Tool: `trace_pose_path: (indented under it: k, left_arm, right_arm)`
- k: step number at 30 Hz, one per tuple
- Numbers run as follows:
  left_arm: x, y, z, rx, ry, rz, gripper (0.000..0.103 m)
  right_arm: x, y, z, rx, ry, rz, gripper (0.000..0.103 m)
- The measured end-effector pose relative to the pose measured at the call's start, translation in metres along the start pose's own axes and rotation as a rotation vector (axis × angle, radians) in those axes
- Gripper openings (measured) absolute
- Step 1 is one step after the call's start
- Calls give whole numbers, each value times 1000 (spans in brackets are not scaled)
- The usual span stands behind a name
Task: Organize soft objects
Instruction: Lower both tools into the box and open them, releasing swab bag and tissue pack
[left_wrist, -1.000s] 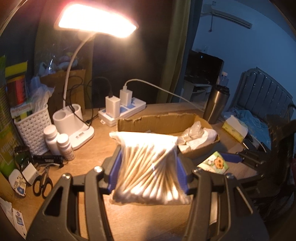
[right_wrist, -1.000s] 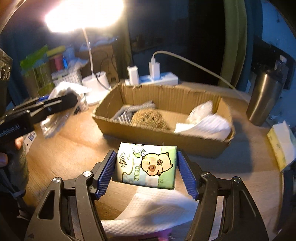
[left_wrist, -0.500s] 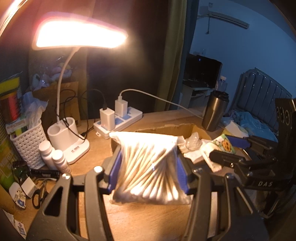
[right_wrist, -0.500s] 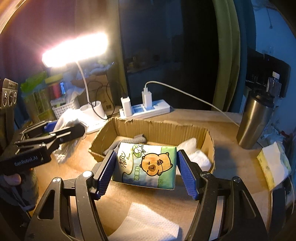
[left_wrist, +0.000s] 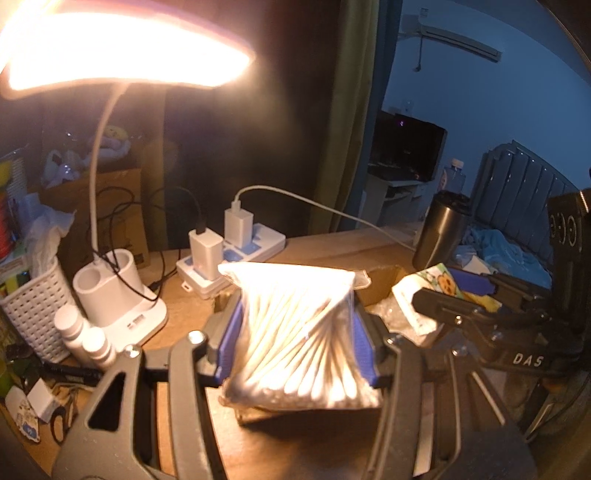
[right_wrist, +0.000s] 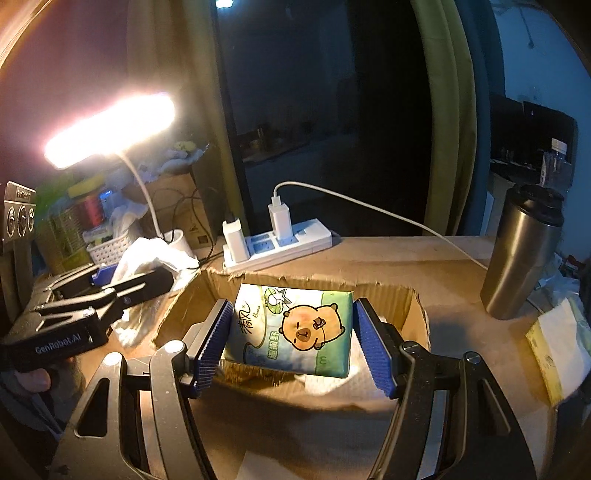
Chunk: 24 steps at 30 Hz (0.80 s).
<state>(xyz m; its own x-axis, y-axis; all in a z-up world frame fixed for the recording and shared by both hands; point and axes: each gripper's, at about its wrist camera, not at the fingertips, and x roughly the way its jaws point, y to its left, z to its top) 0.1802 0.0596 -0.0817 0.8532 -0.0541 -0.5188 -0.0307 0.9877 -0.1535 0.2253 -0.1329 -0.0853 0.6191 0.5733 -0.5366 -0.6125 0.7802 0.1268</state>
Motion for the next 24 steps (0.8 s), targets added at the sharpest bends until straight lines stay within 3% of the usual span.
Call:
trace_pose_path:
  k: [12,24]
  left_arm:
    - [48,11,-4,-24,35,-18,53]
    - [81,20,-16,-56,119,-41,56]
  right_arm:
    - [55,-17,-7,37,32,-3,70]
    - [77,-21,-14,40,77,-2,70]
